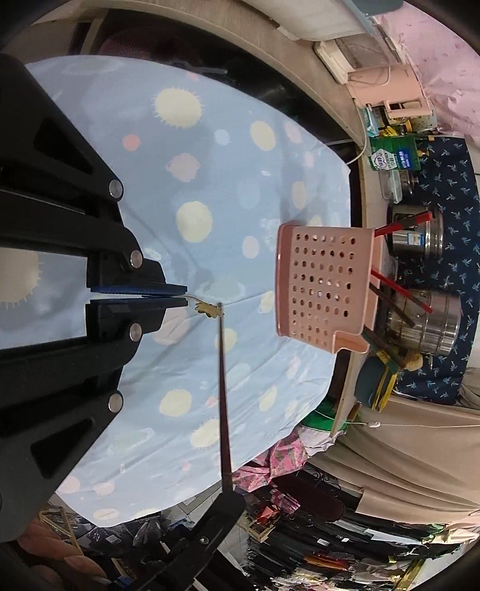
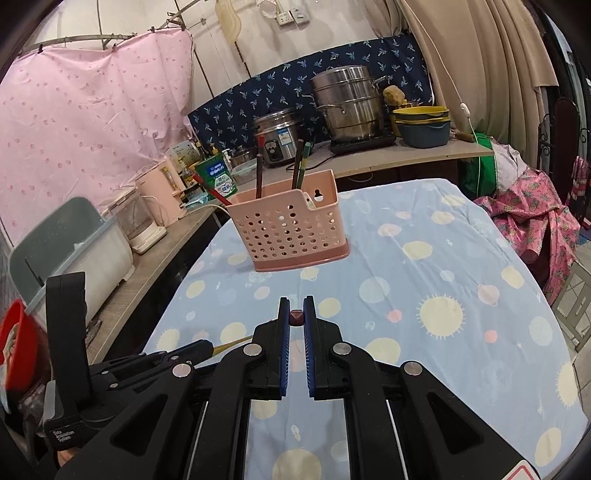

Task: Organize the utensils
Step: 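Carry the chopstick and gold spoon up above the pink holder with both tools, then lower both items into the holder and open both tools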

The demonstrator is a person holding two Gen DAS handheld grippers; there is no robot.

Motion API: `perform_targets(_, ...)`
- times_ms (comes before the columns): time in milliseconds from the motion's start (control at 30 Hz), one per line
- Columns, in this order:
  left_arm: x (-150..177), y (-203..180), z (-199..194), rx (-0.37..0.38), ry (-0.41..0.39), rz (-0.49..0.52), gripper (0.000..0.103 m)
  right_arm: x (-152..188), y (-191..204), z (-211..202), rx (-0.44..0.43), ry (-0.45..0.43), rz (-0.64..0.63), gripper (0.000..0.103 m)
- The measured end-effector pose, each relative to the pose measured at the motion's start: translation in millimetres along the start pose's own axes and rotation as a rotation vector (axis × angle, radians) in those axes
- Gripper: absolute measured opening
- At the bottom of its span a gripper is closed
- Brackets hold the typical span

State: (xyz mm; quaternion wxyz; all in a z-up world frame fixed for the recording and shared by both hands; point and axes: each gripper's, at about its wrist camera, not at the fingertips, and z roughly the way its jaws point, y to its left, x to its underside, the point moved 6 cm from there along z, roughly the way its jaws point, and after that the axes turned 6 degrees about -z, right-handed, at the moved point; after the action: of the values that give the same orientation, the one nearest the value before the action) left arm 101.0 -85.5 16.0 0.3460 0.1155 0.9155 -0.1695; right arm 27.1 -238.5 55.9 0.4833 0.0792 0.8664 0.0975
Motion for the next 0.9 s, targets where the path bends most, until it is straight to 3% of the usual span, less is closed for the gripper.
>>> perform_targets(167, -42.7, -2.0, -16.8, 0.008, -0.045, 0.017, 0.001, -30.8, 1.7, -4.1, -0.013, -0.049, -0.009, 0.007)
perform_targets(400, -116.0, -1.1, -38.4, -0.008, -0.111, 0.054, 0.001, -107.6, 0.7, -7.1, -0.002, -0.177, -0.027, 0.007)
perform_targets(533, -156.1, -3.3, -40.5, -0.057, -0.154, 0.092, 0.001, -156.4, 0.4, -7.0, 0.004, -0.265, -0.014, 0.007)
perform_targets(700, -192.8, -3.0, -22.4, -0.099, -0.144, 0.115, 0.001, -211.8, 3.1, -0.1, 0.004, -0.362, -0.001, 0.007)
perform_targets(900, -211.6, 4.3, 10.6, -0.135, -0.082, 0.129, 0.001, -262.2, 7.4, 22.5, 0.023, -0.433, -0.002, 0.007)
